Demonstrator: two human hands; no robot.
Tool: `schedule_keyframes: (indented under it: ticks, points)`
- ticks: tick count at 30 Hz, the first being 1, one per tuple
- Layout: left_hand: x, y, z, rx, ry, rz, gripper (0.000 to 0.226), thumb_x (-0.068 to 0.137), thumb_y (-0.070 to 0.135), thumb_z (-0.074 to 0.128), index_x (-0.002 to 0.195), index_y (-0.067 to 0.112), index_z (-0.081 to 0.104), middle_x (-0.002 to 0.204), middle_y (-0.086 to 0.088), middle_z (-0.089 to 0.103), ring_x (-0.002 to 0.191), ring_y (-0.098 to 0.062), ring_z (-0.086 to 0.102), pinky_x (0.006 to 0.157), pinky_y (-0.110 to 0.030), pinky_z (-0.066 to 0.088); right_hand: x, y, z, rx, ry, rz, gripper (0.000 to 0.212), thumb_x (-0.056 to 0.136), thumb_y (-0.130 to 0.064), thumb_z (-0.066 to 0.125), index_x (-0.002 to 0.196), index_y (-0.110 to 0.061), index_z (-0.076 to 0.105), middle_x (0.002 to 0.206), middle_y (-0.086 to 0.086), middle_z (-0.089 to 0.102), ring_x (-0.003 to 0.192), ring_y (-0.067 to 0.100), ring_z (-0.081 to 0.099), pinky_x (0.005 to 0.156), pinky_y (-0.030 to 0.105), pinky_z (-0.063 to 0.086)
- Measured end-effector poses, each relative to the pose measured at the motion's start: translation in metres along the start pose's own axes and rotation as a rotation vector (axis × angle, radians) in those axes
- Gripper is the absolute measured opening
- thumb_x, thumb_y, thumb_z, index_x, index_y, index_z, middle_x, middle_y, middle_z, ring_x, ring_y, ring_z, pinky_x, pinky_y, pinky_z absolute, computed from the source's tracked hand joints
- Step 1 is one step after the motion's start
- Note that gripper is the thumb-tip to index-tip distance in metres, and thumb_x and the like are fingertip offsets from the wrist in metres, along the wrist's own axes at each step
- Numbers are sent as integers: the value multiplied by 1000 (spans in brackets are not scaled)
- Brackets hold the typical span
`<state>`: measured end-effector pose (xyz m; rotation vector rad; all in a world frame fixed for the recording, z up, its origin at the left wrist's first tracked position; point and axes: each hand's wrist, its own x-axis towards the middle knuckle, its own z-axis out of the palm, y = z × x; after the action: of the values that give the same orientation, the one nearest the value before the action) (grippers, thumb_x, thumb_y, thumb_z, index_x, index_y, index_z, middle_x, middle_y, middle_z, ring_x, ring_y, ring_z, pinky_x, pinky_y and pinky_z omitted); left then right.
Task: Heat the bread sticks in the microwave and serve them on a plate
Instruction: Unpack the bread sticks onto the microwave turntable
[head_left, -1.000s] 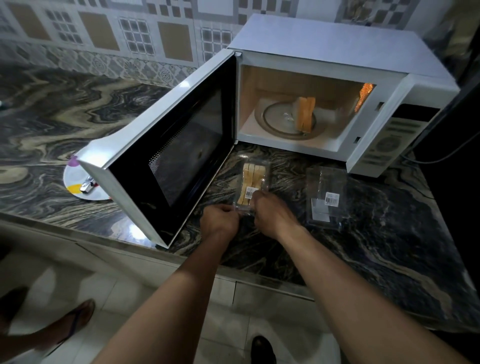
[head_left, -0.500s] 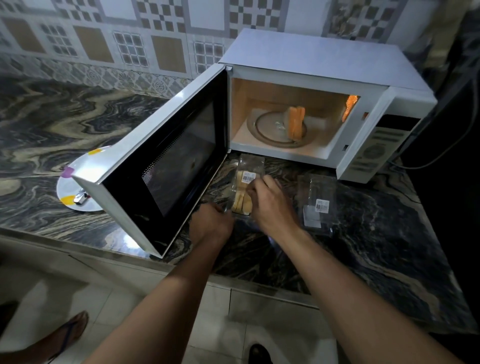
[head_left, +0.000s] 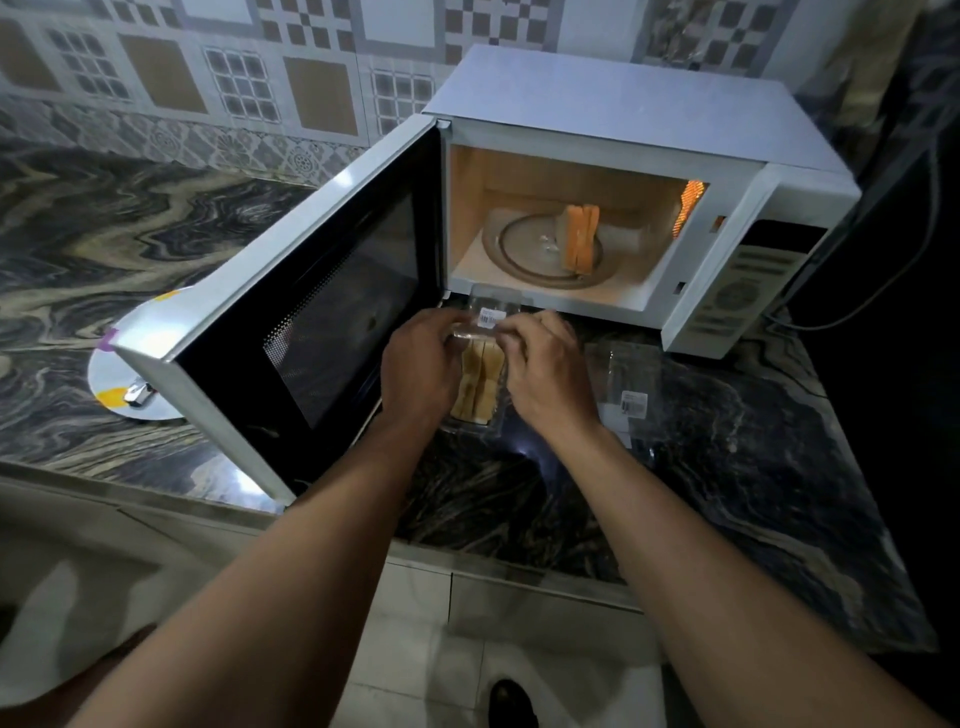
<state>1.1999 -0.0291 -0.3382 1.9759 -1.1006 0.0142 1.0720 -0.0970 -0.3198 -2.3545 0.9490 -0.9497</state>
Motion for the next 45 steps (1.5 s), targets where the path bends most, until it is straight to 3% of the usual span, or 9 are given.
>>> schedule_keyframes:
  ticks: [2,5,8,10,19,25,30,37,45]
  points:
    - [5,-2,1,-96,-7,-28,29,89,11,64,113,24,74,108,5,74,98,-11,68,88,-25,53,0,-2,1,74,79,125,18,100,-22,54,115,-17,61,112,3,55,100,20,55,76,28,47]
    - [15,-1,4,-208,-16,-58,25,91,11,66,109,25,75,99,13,73,91,1,67,79,-7,47,-6,-8,7,190,185,350,22,99,-20,50,121,-19,51,116,1,54,99,16,56,74,23,45]
    - [23,1,11,-310,12,-129,21,89,9,69,101,25,75,93,13,74,87,4,68,76,-11,50,-18,-12,22,175,33,567,28,90,-14,55,118,-16,51,113,7,62,100,26,60,83,38,52]
    - [26,-1,15,-349,40,-188,23,88,8,68,98,27,74,88,12,74,83,5,67,72,-10,49,-26,-14,34,116,-138,651,28,88,-16,58,116,-11,57,110,15,67,101,34,64,83,37,54]
    - [39,-6,18,-461,10,-216,25,90,18,71,115,20,75,98,6,76,95,-3,70,89,-30,58,-13,-7,65,-151,-246,589,47,89,-51,59,110,-9,64,102,13,72,92,34,69,70,33,53]
    - [40,-4,16,-474,30,-215,25,93,15,68,117,15,74,94,9,74,83,15,65,80,-11,53,-8,-4,70,-274,-260,533,56,90,-43,62,126,-2,50,114,17,67,106,35,64,80,36,51]
    - [39,-4,16,-476,43,-222,26,92,14,68,117,17,75,94,9,74,89,4,69,89,-25,58,-4,-3,69,-283,-280,534,66,87,-40,69,131,0,41,120,18,64,110,36,62,83,36,50]
    - [36,-4,14,-453,58,-235,26,92,13,67,116,19,75,86,15,72,84,9,67,87,-23,57,1,-7,60,-174,-260,611,51,88,-38,66,122,-4,50,117,18,66,107,36,64,83,36,50]
    - [31,-3,12,-437,80,-251,26,93,11,65,116,19,75,98,6,76,92,0,70,92,-30,57,-8,-12,45,-125,-248,626,49,86,-43,66,118,-8,54,115,17,67,105,37,64,81,33,50]
